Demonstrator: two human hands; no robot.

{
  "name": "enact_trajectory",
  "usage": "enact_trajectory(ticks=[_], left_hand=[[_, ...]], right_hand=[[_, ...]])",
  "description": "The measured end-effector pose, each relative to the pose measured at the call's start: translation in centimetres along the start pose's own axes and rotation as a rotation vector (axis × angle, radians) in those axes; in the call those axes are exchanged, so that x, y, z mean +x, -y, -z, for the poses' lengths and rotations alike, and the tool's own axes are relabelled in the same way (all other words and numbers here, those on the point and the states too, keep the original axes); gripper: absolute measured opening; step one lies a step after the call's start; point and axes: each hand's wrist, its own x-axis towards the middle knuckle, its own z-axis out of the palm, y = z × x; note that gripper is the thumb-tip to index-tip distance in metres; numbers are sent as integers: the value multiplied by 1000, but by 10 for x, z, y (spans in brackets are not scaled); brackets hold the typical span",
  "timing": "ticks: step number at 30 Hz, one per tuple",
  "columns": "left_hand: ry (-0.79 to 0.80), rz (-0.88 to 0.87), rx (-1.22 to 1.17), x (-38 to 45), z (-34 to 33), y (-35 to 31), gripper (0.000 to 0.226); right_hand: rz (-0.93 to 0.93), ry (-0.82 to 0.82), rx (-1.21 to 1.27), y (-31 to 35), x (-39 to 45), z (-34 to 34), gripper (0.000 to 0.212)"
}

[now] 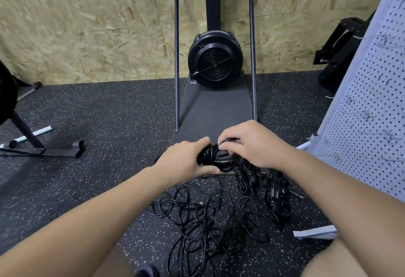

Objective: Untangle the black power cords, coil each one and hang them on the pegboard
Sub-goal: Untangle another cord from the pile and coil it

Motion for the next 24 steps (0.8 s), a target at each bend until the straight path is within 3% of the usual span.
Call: enact_trajectory(ticks=[8, 12, 19, 24], left_hand=[[72, -293, -143, -13, 17, -6, 54], [43, -246, -392, -20, 27, -9, 53], [-23, -179, -864, -26, 31, -23, 39], [-157, -112, -975, -21, 34, -28, 31]], right_hand=[[-54, -24, 280, -21, 0, 7, 4], [-115, -25, 405, -23, 3, 12, 4], [-172, 150, 577, -23, -3, 16, 13], [-192, 139, 550, -30, -8, 12, 24]])
